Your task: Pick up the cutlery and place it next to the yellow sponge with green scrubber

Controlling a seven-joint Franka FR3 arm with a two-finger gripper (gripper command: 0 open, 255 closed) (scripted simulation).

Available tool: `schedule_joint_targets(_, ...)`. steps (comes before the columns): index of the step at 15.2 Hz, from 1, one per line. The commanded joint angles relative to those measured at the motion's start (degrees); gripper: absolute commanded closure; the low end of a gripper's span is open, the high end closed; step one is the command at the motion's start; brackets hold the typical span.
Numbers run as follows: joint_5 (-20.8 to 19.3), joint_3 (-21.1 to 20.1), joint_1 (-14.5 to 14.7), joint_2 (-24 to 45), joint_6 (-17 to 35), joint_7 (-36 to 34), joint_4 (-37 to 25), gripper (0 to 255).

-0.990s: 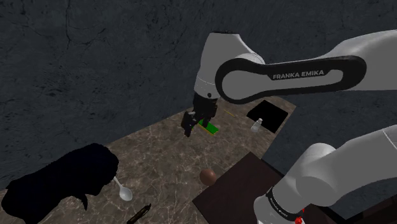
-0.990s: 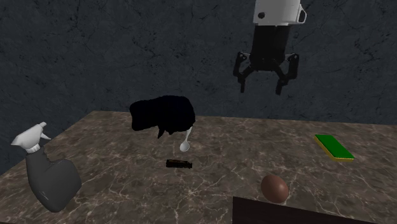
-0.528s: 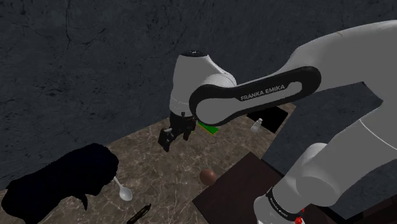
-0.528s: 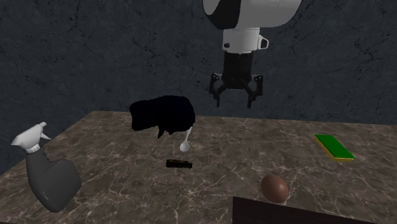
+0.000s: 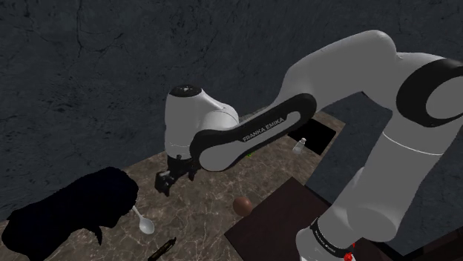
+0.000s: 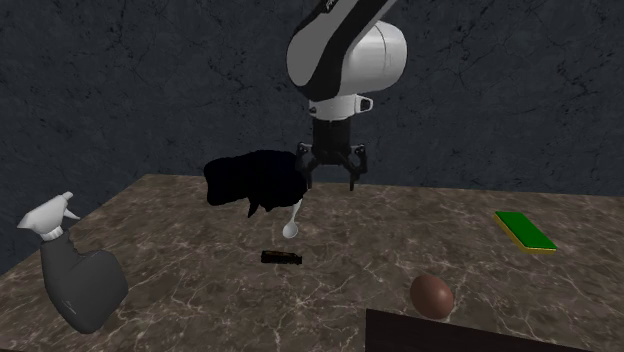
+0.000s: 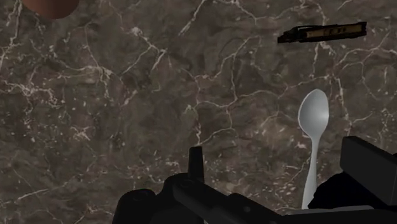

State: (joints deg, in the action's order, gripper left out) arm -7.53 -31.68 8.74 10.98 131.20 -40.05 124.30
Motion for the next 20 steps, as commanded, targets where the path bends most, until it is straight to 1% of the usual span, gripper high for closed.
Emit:
schedule_joint_targets(1, -3.7, 0.4, 2.0, 5.1, 0.7, -3.5, -3.4, 0)
schedule_joint_targets(5, -9.3, 2.5, 6.8, 14.3, 1.2, -8.3, -10.5, 0)
schedule_joint_targets(10, -14.0, 5.3, 12.9, 25.5, 0.5, -12.0, -21.0, 0)
schedule_joint_targets(11, -14.2, 5.5, 13.3, 26.1, 0.4, -12.1, -21.7, 0)
schedule_joint_targets(18, -16.2, 7.3, 14.5, 30.1, 4.2, -13.3, -21.8, 0)
schedule_joint_targets(20, -16.2, 7.3, 14.5, 30.1, 4.2, -13.3, -21.8, 0)
